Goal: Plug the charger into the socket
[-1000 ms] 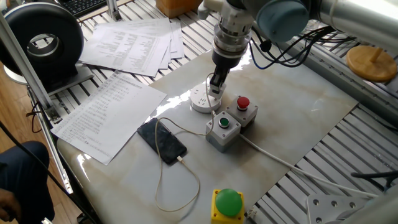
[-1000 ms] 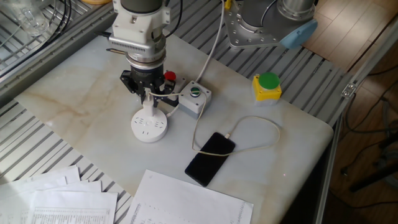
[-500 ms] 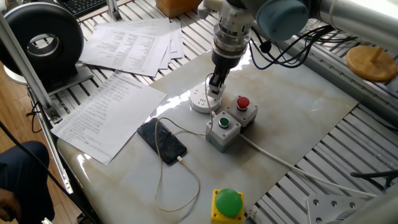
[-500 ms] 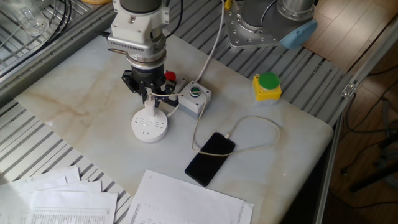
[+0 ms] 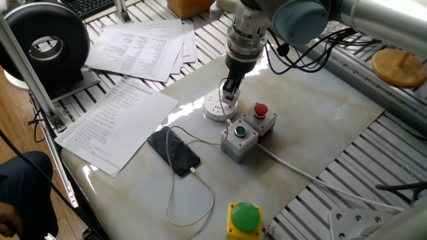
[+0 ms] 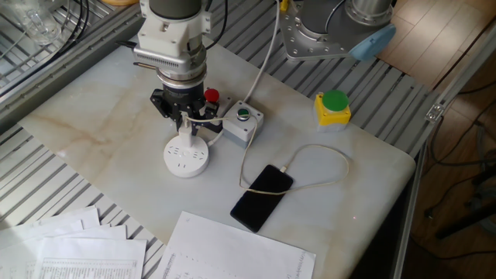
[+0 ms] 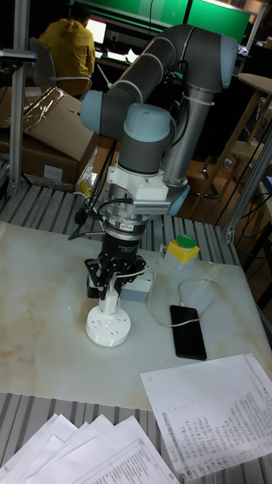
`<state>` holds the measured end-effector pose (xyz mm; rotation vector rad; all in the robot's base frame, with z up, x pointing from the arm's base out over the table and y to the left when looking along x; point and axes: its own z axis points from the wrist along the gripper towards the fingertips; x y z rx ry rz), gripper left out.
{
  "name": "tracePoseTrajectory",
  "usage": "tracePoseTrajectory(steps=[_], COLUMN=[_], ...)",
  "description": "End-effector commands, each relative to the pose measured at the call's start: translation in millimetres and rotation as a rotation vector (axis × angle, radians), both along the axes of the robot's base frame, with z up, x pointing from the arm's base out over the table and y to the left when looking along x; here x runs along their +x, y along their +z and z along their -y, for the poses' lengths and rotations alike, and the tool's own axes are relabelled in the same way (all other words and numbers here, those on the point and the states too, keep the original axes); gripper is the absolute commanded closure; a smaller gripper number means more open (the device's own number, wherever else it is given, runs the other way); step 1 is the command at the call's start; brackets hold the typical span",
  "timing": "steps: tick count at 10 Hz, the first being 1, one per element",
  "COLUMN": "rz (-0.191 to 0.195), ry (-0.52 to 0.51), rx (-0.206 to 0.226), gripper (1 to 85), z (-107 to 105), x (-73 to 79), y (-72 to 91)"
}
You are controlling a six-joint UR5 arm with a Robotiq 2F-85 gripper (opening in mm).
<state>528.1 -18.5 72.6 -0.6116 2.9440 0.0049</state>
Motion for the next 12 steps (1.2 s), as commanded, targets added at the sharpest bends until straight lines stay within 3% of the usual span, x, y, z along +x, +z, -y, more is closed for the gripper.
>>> tracePoseTrajectory(steps=[1,8,12], rz=[0.003,0.001,0.043], ry=[-0.019,-0.023,0.002], rx=[0.010,-0.009,-0.005], gripper=[84.3,84.3,84.3], z=[0,5,-4], x=[0.4,0.5,21.4], y=[2.2,-2.9,-18.7])
